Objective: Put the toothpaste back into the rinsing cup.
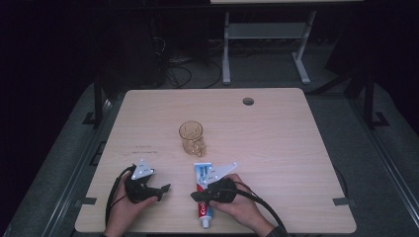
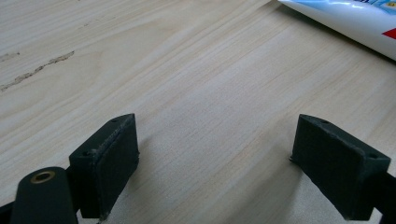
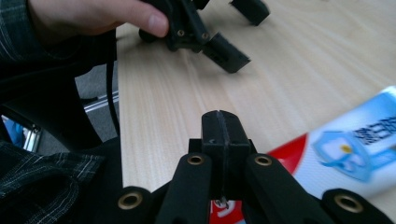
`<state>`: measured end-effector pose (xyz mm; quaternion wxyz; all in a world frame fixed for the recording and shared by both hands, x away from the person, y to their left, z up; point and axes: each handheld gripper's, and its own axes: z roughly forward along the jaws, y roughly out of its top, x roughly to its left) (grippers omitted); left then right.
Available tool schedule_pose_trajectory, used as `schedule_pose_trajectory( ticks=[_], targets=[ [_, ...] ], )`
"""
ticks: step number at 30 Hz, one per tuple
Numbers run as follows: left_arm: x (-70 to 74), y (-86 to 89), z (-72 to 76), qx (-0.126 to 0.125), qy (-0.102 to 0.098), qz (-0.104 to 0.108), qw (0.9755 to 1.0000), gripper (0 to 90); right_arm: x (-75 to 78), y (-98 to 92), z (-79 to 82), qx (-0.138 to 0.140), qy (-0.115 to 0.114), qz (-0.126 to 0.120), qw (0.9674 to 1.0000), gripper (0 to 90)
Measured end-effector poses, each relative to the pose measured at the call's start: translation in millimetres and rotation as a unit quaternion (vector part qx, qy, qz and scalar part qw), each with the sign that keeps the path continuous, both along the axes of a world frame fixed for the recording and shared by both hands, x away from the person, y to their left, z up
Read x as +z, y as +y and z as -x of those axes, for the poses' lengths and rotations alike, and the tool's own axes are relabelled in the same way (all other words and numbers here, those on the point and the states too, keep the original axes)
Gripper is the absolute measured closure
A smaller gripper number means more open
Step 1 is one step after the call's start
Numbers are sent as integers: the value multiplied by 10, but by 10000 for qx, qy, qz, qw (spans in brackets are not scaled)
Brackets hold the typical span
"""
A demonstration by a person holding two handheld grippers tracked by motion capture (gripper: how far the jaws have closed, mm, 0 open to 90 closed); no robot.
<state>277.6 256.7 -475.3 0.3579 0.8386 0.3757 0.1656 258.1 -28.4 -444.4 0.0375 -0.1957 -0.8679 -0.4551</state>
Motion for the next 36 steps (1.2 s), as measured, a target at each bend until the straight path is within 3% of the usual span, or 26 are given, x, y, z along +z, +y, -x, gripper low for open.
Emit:
schedule_pose_trajectory(
  ticks=[12,36],
  targets=[
    [0,-1,2,-23,-4,0,10000,136,-172,114,69,167,101,281,9994,900],
    [-2,-2,6,-26,-5,12,10000,136,-133,-109,99,26,-12,476,9989,900]
  ],
)
